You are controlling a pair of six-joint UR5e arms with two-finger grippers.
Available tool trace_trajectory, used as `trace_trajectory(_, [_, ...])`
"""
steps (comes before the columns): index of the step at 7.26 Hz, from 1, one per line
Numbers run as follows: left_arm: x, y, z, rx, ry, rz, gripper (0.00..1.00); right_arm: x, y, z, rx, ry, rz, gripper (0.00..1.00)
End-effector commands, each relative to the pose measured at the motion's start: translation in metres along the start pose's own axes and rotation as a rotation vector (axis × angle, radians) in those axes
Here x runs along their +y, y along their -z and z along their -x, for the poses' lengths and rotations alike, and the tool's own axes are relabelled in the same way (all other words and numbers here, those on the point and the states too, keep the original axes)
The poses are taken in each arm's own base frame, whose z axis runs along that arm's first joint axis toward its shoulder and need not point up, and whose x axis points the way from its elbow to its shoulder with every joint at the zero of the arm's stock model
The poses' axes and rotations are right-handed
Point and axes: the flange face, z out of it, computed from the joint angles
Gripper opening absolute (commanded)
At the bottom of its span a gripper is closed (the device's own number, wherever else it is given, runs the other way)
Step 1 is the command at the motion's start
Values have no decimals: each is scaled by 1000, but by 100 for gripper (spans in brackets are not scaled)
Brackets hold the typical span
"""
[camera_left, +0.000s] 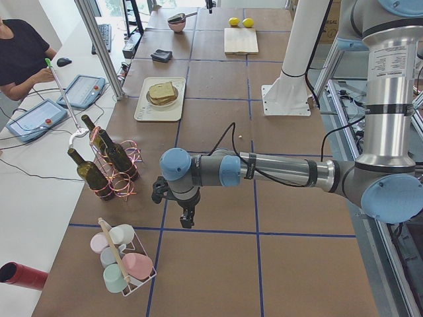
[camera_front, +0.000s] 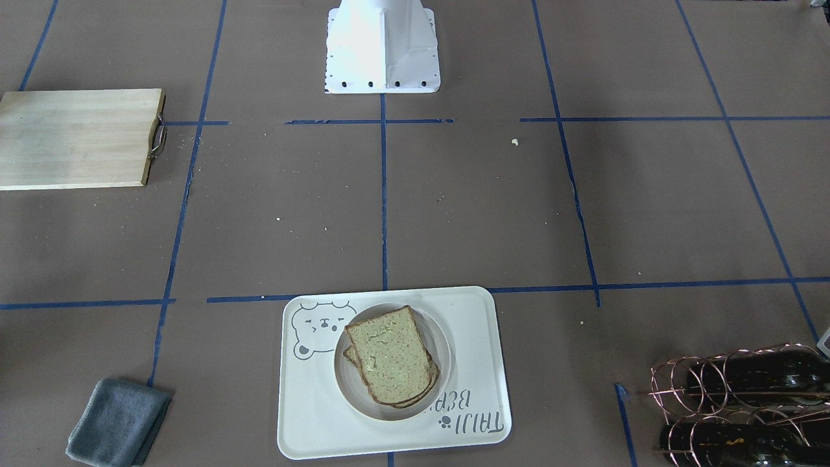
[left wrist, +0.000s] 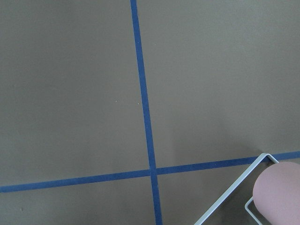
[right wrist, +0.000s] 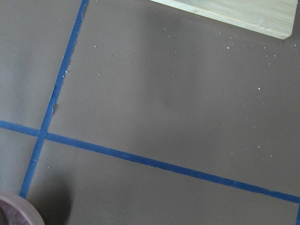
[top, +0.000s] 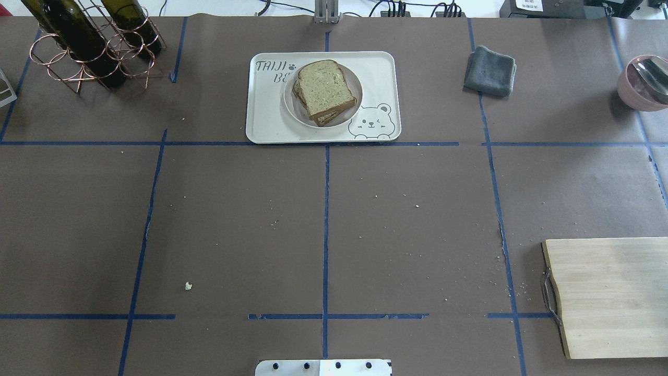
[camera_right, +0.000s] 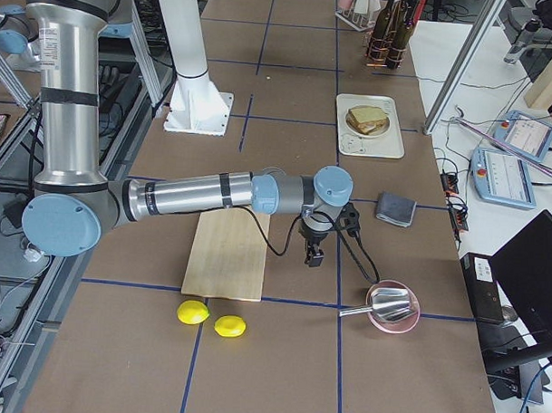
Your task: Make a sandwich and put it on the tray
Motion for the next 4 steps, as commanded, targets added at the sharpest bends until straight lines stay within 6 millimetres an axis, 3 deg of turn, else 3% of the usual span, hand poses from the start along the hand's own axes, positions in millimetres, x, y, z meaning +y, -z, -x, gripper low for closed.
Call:
trace_trajectory(1, [-1, 0, -1, 0, -5, -2, 100, 1, -1, -2, 0, -1, 1, 100])
trace_trajectory(4, [-4, 2, -2, -3, -9, -6, 100, 1, -1, -1, 0, -2, 0, 100])
